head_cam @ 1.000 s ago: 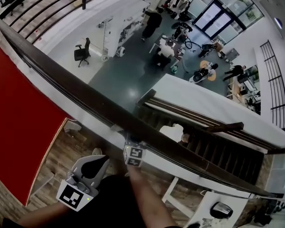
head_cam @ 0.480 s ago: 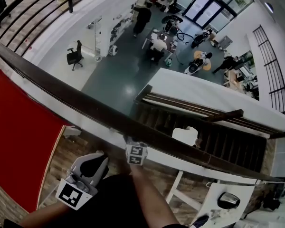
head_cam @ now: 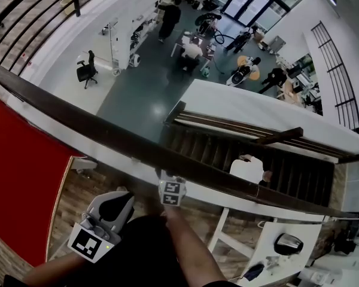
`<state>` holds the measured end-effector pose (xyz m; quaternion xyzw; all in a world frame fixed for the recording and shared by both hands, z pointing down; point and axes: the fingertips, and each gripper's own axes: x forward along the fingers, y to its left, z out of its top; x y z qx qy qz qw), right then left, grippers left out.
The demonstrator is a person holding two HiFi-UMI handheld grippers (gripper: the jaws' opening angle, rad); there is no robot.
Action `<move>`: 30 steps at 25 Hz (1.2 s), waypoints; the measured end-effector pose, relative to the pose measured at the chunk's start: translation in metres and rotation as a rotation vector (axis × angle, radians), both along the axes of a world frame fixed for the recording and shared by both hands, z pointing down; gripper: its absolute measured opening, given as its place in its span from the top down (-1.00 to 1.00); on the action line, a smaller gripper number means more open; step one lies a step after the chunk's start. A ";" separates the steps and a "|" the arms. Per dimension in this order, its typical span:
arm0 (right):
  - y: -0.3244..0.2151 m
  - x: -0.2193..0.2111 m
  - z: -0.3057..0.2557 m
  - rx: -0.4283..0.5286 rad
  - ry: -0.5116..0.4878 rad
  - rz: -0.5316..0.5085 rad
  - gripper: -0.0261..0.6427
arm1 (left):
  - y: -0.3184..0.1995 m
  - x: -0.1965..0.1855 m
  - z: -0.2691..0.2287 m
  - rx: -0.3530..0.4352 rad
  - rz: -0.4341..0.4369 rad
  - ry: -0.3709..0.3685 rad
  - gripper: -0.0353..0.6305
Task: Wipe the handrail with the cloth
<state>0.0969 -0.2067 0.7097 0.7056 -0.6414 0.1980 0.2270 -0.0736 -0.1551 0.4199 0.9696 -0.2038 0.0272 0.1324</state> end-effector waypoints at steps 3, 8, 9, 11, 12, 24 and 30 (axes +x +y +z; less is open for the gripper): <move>0.005 0.008 0.002 0.002 0.003 0.000 0.55 | 0.004 0.005 0.000 0.006 -0.001 -0.001 0.89; 0.017 0.020 0.004 -0.001 0.007 0.004 0.55 | 0.014 0.009 0.000 0.007 -0.009 -0.010 0.89; 0.019 0.023 0.004 -0.002 0.008 0.005 0.55 | 0.015 0.010 -0.001 0.008 -0.011 -0.011 0.89; 0.023 0.028 0.003 -0.005 0.010 0.006 0.55 | 0.017 0.013 -0.003 0.012 -0.012 -0.011 0.89; 0.024 0.030 0.003 -0.006 0.011 0.006 0.55 | 0.018 0.015 -0.004 0.015 -0.013 -0.011 0.89; 0.049 0.061 0.005 -0.015 0.033 0.027 0.55 | 0.036 0.035 -0.007 0.017 -0.024 -0.016 0.89; 0.066 0.083 0.004 -0.033 0.057 0.053 0.56 | 0.046 0.048 -0.009 0.010 -0.013 -0.014 0.89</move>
